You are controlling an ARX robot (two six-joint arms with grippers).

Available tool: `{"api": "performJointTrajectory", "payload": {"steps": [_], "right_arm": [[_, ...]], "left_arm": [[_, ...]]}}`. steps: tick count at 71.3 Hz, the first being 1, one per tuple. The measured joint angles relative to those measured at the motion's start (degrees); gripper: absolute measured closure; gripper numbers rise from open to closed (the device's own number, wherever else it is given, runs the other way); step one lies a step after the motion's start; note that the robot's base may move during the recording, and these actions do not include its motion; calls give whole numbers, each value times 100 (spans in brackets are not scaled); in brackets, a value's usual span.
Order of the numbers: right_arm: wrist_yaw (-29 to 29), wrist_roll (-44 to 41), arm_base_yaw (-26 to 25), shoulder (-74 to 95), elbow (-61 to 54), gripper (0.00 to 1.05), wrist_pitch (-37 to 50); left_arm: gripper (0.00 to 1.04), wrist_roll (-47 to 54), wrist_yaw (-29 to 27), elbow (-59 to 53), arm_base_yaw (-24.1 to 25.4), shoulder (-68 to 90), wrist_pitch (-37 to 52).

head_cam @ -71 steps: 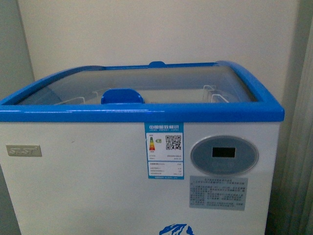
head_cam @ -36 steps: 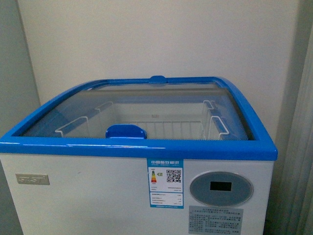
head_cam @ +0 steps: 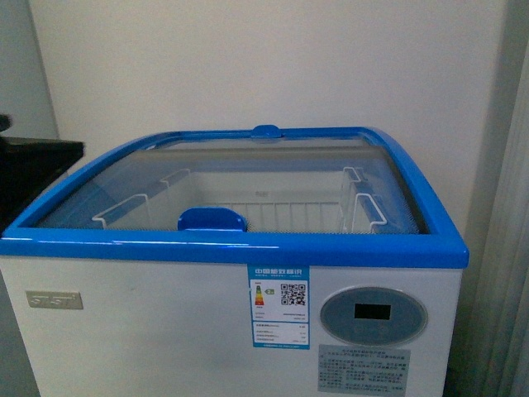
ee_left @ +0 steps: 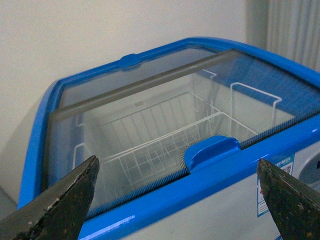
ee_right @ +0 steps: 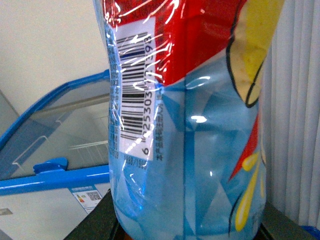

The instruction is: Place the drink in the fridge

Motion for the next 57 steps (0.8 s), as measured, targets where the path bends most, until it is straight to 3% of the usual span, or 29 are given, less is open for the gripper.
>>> {"api": "performJointTrajectory", "payload": {"steps": [9, 26, 57], "right_arm": [[-2, 0, 0, 0, 0, 65, 0], [2, 0, 0, 0, 0, 65, 0], [0, -2, 0, 0, 0, 65, 0]], "left_arm": [[8, 1329, 518, 815, -229, 450, -907], [8, 3576, 638, 1825, -409, 1180, -2170], [8, 4500, 612, 2723, -765, 2127, -2680]]}}
